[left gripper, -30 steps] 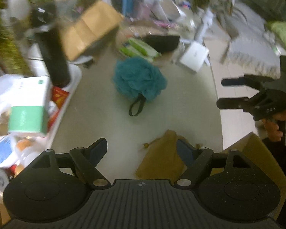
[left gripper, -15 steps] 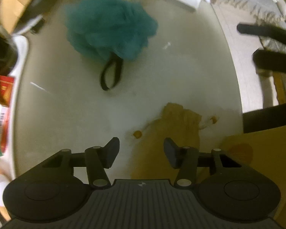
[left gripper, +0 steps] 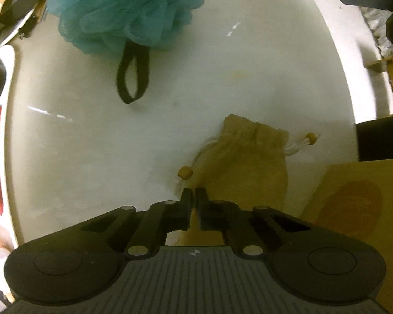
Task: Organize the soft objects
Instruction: 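Grasp the tan burlap pouch with the left tool, then lift the burlap pouch with the left tool while the right tool grasps the teal bath puff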
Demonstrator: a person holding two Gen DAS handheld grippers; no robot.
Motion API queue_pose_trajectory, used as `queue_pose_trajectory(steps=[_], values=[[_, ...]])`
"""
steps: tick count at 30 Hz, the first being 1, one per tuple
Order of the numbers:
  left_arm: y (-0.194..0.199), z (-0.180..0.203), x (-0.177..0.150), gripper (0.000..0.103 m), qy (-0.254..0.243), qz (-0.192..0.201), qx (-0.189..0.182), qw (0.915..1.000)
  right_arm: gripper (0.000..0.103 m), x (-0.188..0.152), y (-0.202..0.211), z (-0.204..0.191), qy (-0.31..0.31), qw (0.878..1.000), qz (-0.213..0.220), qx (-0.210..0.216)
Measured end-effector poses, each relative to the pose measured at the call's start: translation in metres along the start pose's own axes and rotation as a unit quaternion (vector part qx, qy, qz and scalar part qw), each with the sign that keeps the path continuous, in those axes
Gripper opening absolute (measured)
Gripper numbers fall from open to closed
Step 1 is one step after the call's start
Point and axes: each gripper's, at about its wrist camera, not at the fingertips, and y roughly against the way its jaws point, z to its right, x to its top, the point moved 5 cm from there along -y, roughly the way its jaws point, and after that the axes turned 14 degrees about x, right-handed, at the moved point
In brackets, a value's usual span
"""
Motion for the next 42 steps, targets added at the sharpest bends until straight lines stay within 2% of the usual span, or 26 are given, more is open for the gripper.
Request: queue_pose_trajectory(steps=[3, 10, 15, 17, 21, 27, 29, 33, 37, 39, 41, 42], values=[[0.008, -0.011, -0.003, 0.003, 0.014, 0.013, 0.029, 0.9994, 0.103, 0.000, -0.001, 0.000, 0.003, 1.000, -0.002, -0.005], [0.047, -0.035, -0.019, 0.003, 0.055, 0.069, 0.053, 0.9947, 0.103, 0.000, -0.011, -0.004, 0.045, 0.998, -0.019, -0.028], [0.081, -0.052, -0.032, 0.003, 0.106, 0.118, 0.067, 0.9851, 0.100, 0.006, -0.022, -0.004, 0.068, 0.997, -0.022, -0.027], [0.095, -0.058, -0.038, 0.003, 0.122, 0.136, 0.069, 0.9808, 0.095, 0.008, -0.027, -0.004, 0.074, 0.997, -0.023, -0.026], [0.116, -0.069, -0.049, 0.003, 0.152, 0.174, 0.079, 0.9697, 0.093, 0.011, -0.036, -0.003, 0.081, 0.996, -0.024, -0.026], [0.136, -0.078, -0.064, 0.003, 0.205, 0.227, 0.085, 0.9481, 0.081, 0.018, -0.052, -0.002, 0.102, 0.994, -0.026, -0.027], [0.143, -0.080, -0.069, 0.003, 0.221, 0.245, 0.084, 0.9402, 0.073, 0.021, -0.058, -0.001, 0.106, 0.994, -0.024, -0.028], [0.157, -0.086, -0.081, 0.003, 0.252, 0.271, 0.076, 0.9257, 0.068, 0.030, -0.071, 0.003, 0.108, 0.994, -0.014, -0.026], [0.164, -0.091, -0.091, 0.003, 0.275, 0.285, 0.067, 0.9156, 0.058, 0.037, -0.088, 0.010, 0.093, 0.995, -0.008, -0.023], [0.165, -0.092, -0.094, 0.003, 0.281, 0.294, 0.066, 0.9115, 0.050, 0.038, -0.097, 0.014, 0.088, 0.996, -0.009, -0.027], [0.166, -0.093, -0.097, 0.003, 0.285, 0.300, 0.062, 0.9082, 0.031, 0.039, -0.105, 0.017, 0.077, 0.997, -0.010, -0.031], [0.167, -0.093, -0.099, 0.003, 0.286, 0.304, 0.060, 0.9067, 0.027, 0.039, -0.108, 0.019, 0.070, 0.997, -0.010, -0.033]])
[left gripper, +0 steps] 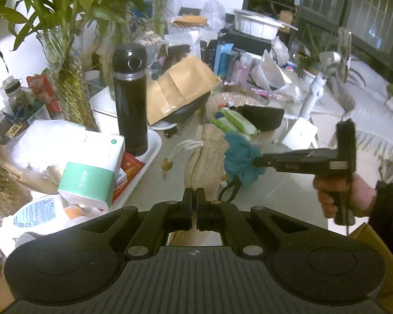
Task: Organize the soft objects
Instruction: 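Lift the burlap pouch with the left tool while the right tool grasps the teal bath puff, then carry the pouch and bath puff over the box with both tools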
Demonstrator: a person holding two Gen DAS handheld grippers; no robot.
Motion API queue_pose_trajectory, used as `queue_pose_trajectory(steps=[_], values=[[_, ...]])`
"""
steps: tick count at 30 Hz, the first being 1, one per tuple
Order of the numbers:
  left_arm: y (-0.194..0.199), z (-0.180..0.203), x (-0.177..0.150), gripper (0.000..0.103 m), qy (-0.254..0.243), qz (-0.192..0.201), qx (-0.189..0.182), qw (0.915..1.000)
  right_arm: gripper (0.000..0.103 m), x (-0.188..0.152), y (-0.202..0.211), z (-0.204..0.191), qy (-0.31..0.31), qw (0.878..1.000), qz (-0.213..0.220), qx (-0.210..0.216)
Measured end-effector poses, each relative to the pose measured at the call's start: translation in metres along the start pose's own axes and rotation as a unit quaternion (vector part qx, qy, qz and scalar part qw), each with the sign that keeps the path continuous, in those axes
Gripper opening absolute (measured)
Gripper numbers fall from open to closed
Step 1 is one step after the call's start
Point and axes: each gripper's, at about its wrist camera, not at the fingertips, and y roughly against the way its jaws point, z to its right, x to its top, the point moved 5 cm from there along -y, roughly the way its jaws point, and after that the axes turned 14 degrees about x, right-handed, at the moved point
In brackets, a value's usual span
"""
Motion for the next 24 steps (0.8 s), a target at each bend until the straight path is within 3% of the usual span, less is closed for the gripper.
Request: queue_pose_trajectory(steps=[2, 4, 14, 24], values=[[0.003, -0.002, -0.001, 0.003, 0.007, 0.004, -0.005, 1.0000, 0.010, 0.000, -0.004, 0.001, -0.013, 1.000, 0.000, 0.009], [0.004, -0.002, -0.003, 0.003, 0.012, 0.004, -0.006, 0.9999, 0.005, 0.000, -0.005, -0.003, -0.003, 1.000, 0.000, 0.010], [0.018, -0.008, -0.004, 0.003, 0.060, 0.007, -0.013, 0.9981, 0.003, 0.021, 0.019, -0.031, 0.057, 0.998, 0.005, -0.004], [0.050, -0.008, -0.004, 0.003, 0.091, 0.006, -0.025, 0.9955, 0.003, 0.043, 0.078, -0.051, 0.070, 0.997, 0.034, 0.012]])
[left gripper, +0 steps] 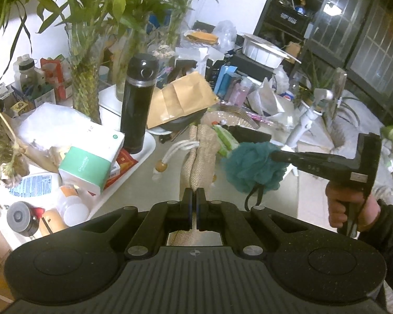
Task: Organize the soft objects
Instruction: 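Carry the pouch and bath puff over the box with both tools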
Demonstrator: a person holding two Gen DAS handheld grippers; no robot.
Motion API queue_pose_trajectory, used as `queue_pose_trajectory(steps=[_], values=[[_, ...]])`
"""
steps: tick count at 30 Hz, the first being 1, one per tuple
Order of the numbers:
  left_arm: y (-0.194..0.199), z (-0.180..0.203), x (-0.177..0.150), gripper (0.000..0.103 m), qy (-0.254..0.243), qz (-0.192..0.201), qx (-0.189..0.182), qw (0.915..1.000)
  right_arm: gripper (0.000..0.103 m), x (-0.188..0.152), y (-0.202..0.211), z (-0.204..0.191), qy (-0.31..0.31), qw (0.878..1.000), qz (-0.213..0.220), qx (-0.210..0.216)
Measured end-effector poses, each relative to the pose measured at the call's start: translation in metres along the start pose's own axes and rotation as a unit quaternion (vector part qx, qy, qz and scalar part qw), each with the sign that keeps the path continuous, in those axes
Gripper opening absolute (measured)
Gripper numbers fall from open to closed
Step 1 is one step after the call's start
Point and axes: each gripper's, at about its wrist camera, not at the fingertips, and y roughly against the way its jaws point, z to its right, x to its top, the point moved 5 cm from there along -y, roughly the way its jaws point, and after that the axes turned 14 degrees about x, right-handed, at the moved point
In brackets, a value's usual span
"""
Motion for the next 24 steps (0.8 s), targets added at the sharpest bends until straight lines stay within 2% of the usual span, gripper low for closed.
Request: queue_pose_trajectory(steps=[11, 17, 24], values=[[0.049, 0.021, -0.006, 0.003, -0.005, 0.010, -0.005, 0.9999, 0.003, 0.028, 0.081, -0.046, 0.048, 0.999, 0.022, 0.001], [0.072, 0.029, -0.013, 0.003, 0.003, 0.001, -0.010, 0.9999, 0.003, 0.033, 0.121, -0.077, 0.074, 0.997, 0.022, 0.002], [0.095, 0.036, -0.030, 0.003, 0.013, -0.017, -0.015, 0.9996, 0.003, 0.030, 0.164, -0.113, 0.096, 0.995, 0.031, 0.021]])
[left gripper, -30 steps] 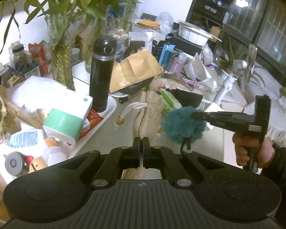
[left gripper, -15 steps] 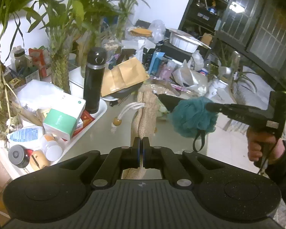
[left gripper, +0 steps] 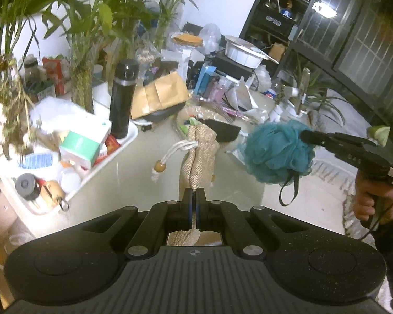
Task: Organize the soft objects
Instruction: 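Carry the pouch and bath puff over the box with both tools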
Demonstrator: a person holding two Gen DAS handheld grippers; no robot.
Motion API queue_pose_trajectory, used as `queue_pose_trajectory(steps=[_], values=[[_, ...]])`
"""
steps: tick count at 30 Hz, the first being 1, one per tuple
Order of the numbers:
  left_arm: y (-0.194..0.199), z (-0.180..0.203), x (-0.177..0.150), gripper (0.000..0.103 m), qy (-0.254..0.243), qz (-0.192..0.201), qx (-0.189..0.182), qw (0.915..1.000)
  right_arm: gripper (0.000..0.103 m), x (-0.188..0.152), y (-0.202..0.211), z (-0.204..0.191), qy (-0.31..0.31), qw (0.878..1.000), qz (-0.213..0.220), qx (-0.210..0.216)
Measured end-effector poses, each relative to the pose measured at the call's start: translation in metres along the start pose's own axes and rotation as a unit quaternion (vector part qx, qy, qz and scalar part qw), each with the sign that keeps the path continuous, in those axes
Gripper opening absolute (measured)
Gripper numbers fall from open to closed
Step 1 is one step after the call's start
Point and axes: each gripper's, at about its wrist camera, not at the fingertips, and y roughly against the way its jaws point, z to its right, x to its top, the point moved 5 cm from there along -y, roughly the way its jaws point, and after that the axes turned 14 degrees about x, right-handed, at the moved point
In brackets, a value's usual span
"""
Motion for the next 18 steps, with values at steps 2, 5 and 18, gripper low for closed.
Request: queue_pose_trajectory(steps=[2, 5, 18], values=[[0.004, 0.002, -0.008, 0.003, 0.005, -0.009, -0.004, 0.9999, 0.003, 0.001, 0.011, -0.008, 0.004, 1.000, 0.004, 0.007], [0.008, 0.006, -0.020, 0.003, 0.014, -0.023, -0.013, 0.9996, 0.003, 0.001, 0.024, -0.019, 0.011, 1.000, 0.007, 0.012], [-0.008, 0.018, -0.062, 0.046, 0.080, -0.095, -0.056, 0.9907, 0.003, 0.001, 0.062, -0.044, 0.024, 0.999, 0.019, 0.017]])
